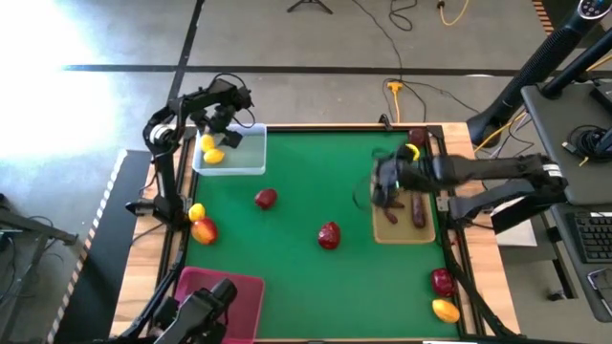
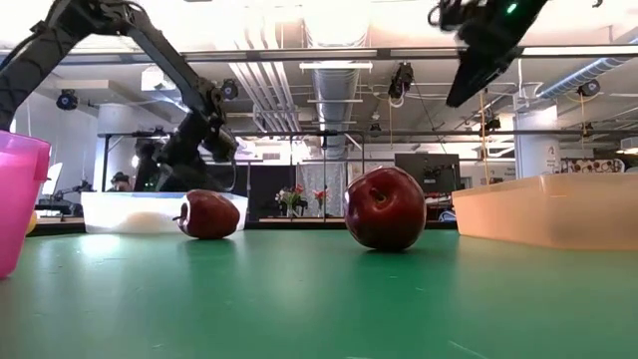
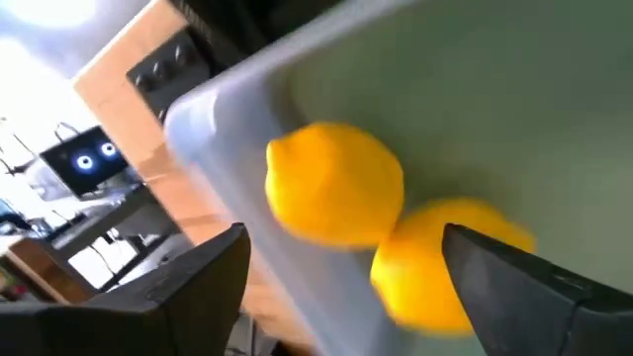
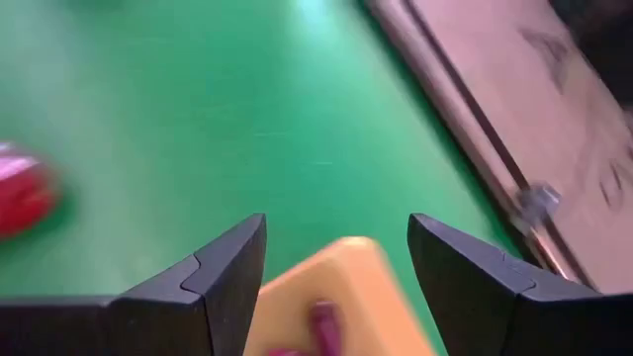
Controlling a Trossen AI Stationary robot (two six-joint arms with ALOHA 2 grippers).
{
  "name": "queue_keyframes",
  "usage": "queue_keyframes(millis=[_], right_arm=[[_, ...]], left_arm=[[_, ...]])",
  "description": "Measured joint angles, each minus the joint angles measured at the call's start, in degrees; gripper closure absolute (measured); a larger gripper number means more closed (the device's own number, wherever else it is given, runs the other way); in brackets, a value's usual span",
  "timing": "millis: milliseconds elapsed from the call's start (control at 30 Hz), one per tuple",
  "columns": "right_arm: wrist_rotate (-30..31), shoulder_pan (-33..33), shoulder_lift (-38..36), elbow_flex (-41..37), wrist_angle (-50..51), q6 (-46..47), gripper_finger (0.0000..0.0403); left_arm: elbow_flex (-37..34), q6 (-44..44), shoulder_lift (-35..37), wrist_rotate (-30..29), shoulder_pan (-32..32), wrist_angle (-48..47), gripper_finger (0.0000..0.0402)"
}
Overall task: Sort produce into baskets
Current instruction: Put the lemon into the transparent bin
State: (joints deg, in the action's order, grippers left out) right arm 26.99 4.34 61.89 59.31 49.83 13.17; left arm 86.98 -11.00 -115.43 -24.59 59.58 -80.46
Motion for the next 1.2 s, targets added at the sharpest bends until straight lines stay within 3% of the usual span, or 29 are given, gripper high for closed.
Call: queue_keyframes(millis=[133, 267, 367, 467, 567, 700, 800, 900, 967, 1067, 1200], right_arm=[[0.06, 12.82, 0.15, -1.08, 0.37, 1.22, 0.0163], [-0.91, 25.60, 2.59, -3.09, 2.21, 2.93, 0.0163], [-7.91, 34.13, 5.62, -2.81, 1.74, 3.41, 0.0162], [-12.43, 39.78, 9.10, -2.28, 1.73, 4.84, 0.0152], [-11.74, 43.00, 12.13, -1.98, 1.90, 8.41, 0.0131], [-9.46, 44.73, 15.06, -1.51, 3.92, 13.44, 0.0090], [-8.97, 46.12, 17.08, -1.51, 5.34, 16.65, 0.0055], [-8.94, 47.44, 19.38, -1.53, 5.84, 19.99, 0.0030], [-8.89, 47.50, 21.06, -1.53, 4.45, 22.56, 0.0025], [-9.10, 48.47, 23.99, -1.55, 2.33, 24.76, 0.0024], [-10.71, 49.05, 28.49, -1.55, 0.83, 26.23, 0.0024]], left_arm=[[-0.04, 0.34, 5.79, 0.06, -2.88, 0.18, 0.0079], [-0.51, 0.88, 13.67, 0.08, -8.31, 6.49, 0.0078], [-3.57, 2.17, 20.72, 0.36, -14.50, 15.58, 0.0078], [-11.36, 4.18, 29.37, 4.60, -22.10, 30.34, 0.0078], [-23.15, 4.42, 37.96, 8.51, -30.95, 49.22, 0.0078], [-40.57, -0.93, 45.98, 7.90, -45.15, 79.17, 0.0078], [-52.40, 0.35, 47.03, 4.25, -56.15, 104.82, 0.0078], [-60.13, 9.39, 45.52, -1.06, -64.27, 126.15, 0.0078], [-62.55, 14.96, 45.29, -6.71, -67.65, 132.80, 0.0078], [-64.11, 12.79, 45.94, -12.83, -71.19, 133.23, 0.0078], [-64.69, 7.24, 45.80, -10.85, -73.66, 130.04, 0.0078]])
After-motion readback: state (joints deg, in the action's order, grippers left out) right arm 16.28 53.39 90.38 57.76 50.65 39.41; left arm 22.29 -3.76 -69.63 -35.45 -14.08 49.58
